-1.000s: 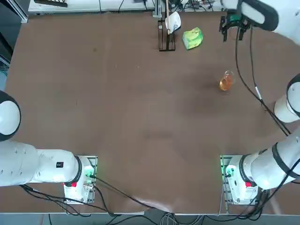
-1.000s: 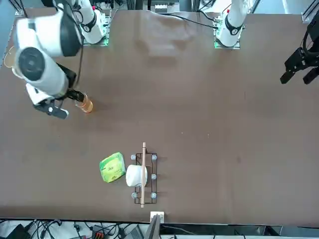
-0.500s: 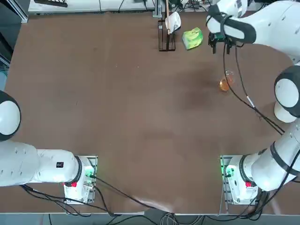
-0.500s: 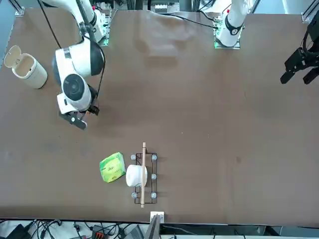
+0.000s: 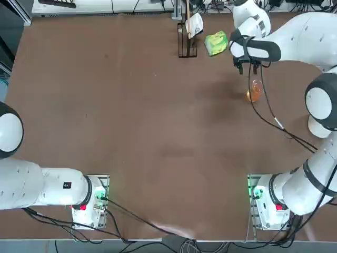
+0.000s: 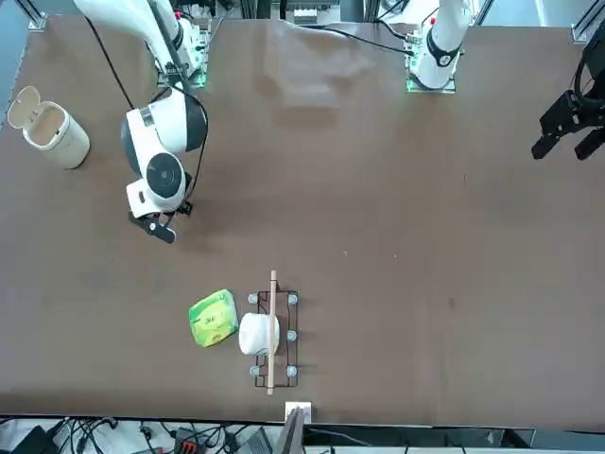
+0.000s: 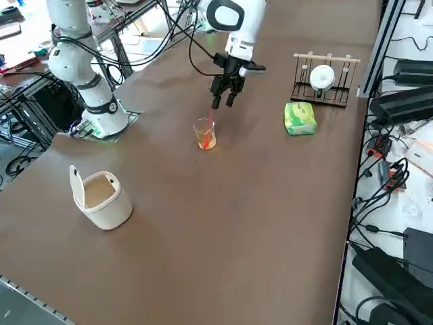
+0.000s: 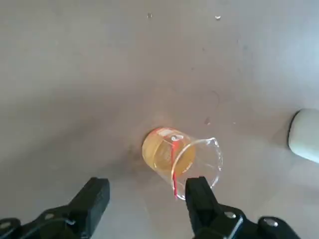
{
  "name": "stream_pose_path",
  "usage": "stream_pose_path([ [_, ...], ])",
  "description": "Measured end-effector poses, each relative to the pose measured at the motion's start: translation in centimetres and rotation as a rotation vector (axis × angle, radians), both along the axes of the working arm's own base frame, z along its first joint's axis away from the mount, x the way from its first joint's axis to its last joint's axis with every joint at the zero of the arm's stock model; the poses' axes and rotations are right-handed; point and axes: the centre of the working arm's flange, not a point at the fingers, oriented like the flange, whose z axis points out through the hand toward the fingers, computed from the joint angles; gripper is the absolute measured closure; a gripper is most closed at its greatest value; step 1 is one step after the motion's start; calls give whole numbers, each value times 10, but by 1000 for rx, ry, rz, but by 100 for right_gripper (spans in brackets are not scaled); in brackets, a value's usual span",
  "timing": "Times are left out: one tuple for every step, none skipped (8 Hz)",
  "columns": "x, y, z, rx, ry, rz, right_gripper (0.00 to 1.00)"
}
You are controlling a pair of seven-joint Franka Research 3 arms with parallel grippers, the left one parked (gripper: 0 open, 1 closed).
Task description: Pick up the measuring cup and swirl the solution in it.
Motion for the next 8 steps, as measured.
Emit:
stream_pose_path([
  [-5,-2,-1,3,-2,2,11],
  [-10,-5,3,5,-11,5,15],
  [-17,-13,9,1,-23,12,19],
  [-26,-19,11,0,-31,17,20],
  [-33,-22,10,2,-32,22,22],
  [-37,-24,6,-2,-32,33,23],
  [-40,-25,1,-14,-30,50,28],
  [-42,-27,-3,-22,-27,60,29],
])
